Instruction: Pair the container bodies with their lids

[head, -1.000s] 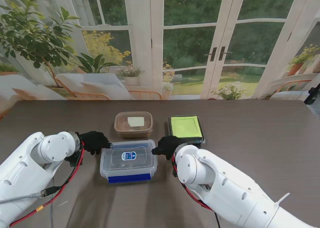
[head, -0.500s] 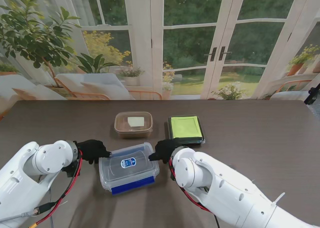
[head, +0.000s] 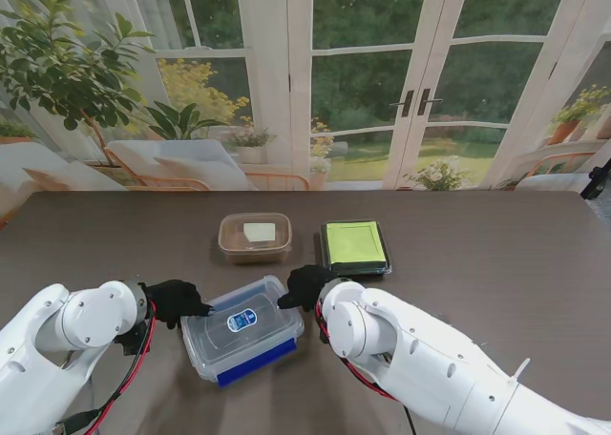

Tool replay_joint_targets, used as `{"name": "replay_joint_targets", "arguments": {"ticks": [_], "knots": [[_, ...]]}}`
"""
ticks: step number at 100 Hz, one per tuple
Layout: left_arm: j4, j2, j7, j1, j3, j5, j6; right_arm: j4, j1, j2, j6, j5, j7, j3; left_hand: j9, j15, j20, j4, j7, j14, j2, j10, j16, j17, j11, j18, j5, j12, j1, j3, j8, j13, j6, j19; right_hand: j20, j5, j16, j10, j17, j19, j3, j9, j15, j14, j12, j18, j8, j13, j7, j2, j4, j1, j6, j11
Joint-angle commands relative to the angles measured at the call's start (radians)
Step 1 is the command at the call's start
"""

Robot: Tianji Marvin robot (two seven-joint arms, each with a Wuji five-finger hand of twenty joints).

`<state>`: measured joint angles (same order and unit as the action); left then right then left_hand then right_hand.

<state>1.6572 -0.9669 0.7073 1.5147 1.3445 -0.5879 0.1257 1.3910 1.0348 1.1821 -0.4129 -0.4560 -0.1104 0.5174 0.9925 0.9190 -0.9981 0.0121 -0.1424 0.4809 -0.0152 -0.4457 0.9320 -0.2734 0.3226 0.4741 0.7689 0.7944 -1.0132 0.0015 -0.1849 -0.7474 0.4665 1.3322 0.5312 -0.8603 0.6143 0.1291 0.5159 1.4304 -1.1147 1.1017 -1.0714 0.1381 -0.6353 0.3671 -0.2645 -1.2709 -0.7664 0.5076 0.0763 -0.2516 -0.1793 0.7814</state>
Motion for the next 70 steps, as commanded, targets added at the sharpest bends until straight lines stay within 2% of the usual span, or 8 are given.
{"name": "replay_joint_targets", "arguments": {"ticks": [1,11,23,31,48,57,70], "knots": [[0.026,-0.003,0.025,0.019,0.000,0.000,0.005,0.007,-0.002,0.022,0.016,0.004,-0.012,-0.013,0.005,0.011,0.007,-0.011,-0.010,0.032,-0.044,-0.017,0.006,0.001,0.012,-0.041,0.023,0.011,0.002,-0.013,-0.007,-0.015,-0.062,0.018,-0.021,-0.011,0.015,-0.048,0.224,0.015,-0.088,0.021,-0.025,-0.024,0.005,-0.014,-0.003,-0.040,0.010,0.053,0.025,-0.024,0.139,-0.001],[0.052,-0.003,0.028,0.039,0.007,-0.008,0.018,0.006,-0.011,0.024,0.021,0.002,-0.012,-0.021,0.004,0.010,0.007,-0.011,-0.009,0.031,-0.045,-0.018,0.005,0.002,0.012,-0.042,0.021,0.011,0.005,-0.013,-0.008,-0.014,-0.058,0.017,-0.022,0.016,0.013,-0.052,0.225,0.014,-0.075,0.016,-0.019,-0.029,0.004,-0.016,0.003,-0.039,0.026,0.047,0.029,-0.006,0.148,-0.002],[0.065,-0.004,0.024,0.054,0.013,-0.015,0.027,0.017,-0.005,0.022,0.023,-0.008,-0.002,-0.007,0.004,0.010,0.007,-0.012,-0.010,0.033,-0.043,-0.020,0.005,0.001,0.012,-0.042,0.022,0.010,0.003,-0.012,-0.009,-0.014,-0.052,0.018,-0.024,0.115,0.008,-0.045,0.219,0.011,-0.027,-0.003,-0.010,-0.021,0.004,-0.021,0.026,-0.039,0.084,0.057,0.036,0.032,0.152,-0.005],[0.066,-0.005,0.021,0.059,0.015,-0.016,0.030,0.035,0.001,0.010,0.027,-0.016,-0.014,0.014,0.005,0.010,0.008,-0.012,-0.010,0.033,-0.044,-0.019,0.005,0.001,0.013,-0.041,0.023,0.010,0.003,-0.012,-0.009,-0.015,-0.051,0.018,-0.022,0.189,0.000,-0.045,0.199,0.005,0.021,-0.027,0.010,-0.014,0.004,-0.024,0.044,-0.037,0.131,0.053,0.040,0.068,0.149,-0.007],[0.067,-0.005,0.021,0.061,0.017,-0.016,0.025,0.080,0.028,-0.021,0.014,-0.054,-0.045,0.077,0.006,0.011,0.008,-0.012,-0.010,0.030,-0.045,-0.019,0.005,0.001,0.014,-0.042,0.021,0.011,0.005,-0.012,-0.009,-0.016,-0.051,0.018,-0.007,0.294,0.003,-0.034,0.166,0.002,0.127,-0.069,0.022,0.005,0.005,-0.021,0.060,-0.013,0.174,-0.014,0.032,0.123,0.106,-0.006],[0.066,-0.005,0.018,0.062,0.020,-0.016,0.021,0.107,0.049,-0.039,0.000,-0.084,-0.066,0.113,0.006,0.011,0.008,-0.012,-0.010,0.031,-0.045,-0.020,0.005,0.000,0.014,-0.042,0.021,0.011,0.005,-0.013,-0.009,-0.016,-0.049,0.019,0.000,0.291,0.006,-0.021,0.162,0.004,0.154,-0.073,0.018,0.015,0.007,-0.012,0.057,-0.008,0.166,-0.047,0.022,0.132,0.095,-0.003],[0.066,-0.005,0.018,0.061,0.018,-0.014,0.021,0.150,0.086,-0.066,-0.022,-0.130,-0.107,0.158,0.006,0.011,0.008,-0.012,-0.009,0.032,-0.044,-0.019,0.005,0.000,0.013,-0.041,0.020,0.011,0.006,-0.013,-0.009,-0.015,-0.047,0.019,0.006,0.163,0.002,-0.006,0.176,0.009,0.156,-0.048,0.019,0.033,0.013,0.006,0.024,-0.023,0.081,-0.082,0.009,0.147,0.101,0.000]]}}
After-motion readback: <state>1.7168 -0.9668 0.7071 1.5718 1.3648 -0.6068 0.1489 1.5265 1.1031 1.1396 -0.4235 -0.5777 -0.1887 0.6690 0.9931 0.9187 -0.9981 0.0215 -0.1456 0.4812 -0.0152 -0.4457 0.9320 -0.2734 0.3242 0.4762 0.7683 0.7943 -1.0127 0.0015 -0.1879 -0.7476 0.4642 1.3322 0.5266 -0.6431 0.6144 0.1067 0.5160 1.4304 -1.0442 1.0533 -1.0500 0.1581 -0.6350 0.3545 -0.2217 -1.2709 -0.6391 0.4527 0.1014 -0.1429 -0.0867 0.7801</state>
